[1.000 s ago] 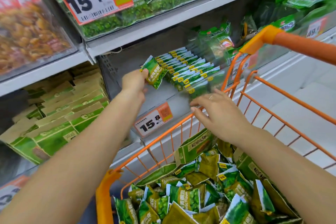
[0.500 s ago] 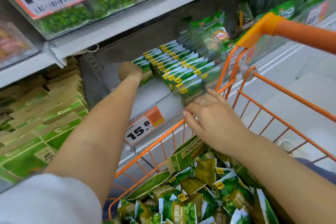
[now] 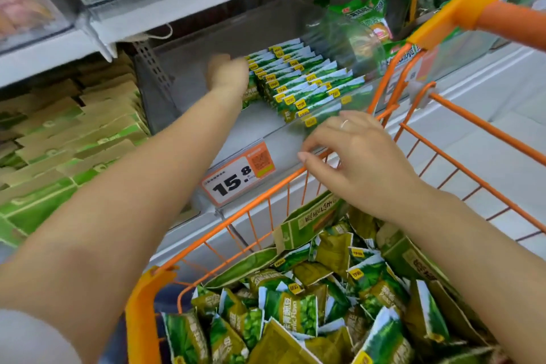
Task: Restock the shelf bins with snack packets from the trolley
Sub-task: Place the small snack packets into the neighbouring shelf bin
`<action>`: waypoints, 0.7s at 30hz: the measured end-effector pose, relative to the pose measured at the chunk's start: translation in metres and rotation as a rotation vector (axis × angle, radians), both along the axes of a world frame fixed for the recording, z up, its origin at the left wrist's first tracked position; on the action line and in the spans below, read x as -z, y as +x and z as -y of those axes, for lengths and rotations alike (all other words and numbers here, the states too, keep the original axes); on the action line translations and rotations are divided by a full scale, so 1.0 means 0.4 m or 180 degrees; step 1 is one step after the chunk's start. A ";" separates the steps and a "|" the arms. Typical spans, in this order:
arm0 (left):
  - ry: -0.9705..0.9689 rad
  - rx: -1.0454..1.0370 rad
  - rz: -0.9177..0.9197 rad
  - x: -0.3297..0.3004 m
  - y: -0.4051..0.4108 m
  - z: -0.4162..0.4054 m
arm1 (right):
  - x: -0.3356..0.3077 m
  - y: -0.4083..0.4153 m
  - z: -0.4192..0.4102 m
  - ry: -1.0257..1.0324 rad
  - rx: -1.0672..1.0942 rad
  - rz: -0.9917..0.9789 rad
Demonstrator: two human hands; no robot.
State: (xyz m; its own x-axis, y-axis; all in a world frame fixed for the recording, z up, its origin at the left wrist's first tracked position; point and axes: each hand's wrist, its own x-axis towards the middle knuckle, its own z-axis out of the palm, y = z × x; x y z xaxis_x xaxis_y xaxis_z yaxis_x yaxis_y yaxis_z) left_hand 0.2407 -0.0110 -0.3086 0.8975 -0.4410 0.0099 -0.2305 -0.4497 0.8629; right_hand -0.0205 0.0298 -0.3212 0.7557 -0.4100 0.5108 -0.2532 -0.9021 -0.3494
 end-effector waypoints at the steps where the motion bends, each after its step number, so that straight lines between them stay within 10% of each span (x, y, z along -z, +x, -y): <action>1: -0.0248 0.0294 0.0093 -0.021 -0.044 -0.023 | -0.018 -0.003 -0.010 0.0156 -0.0092 0.0073; 6: -0.0045 0.2272 0.1008 -0.043 -0.268 -0.273 | -0.047 -0.011 -0.076 0.0312 -0.0369 -0.1456; 10: 0.0139 0.2463 0.2267 0.024 -0.306 -0.409 | -0.003 -0.010 -0.105 0.0534 -0.0670 -0.2762; 17: -0.0464 0.2484 0.1878 0.033 -0.285 -0.432 | 0.073 -0.009 -0.181 0.1492 -0.1450 -0.3737; 21: -0.0750 0.2343 0.1455 0.020 -0.288 -0.440 | 0.024 -0.008 -0.137 0.1815 -0.1244 -0.3175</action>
State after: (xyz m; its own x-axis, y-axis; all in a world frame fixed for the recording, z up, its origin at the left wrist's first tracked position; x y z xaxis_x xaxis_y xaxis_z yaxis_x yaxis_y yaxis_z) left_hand 0.1254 0.1652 -0.3165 0.2746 -0.8444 0.4599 -0.7341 0.1248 0.6675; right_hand -0.0236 0.0846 -0.3307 0.8370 -0.0426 -0.5455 -0.3827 -0.7580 -0.5281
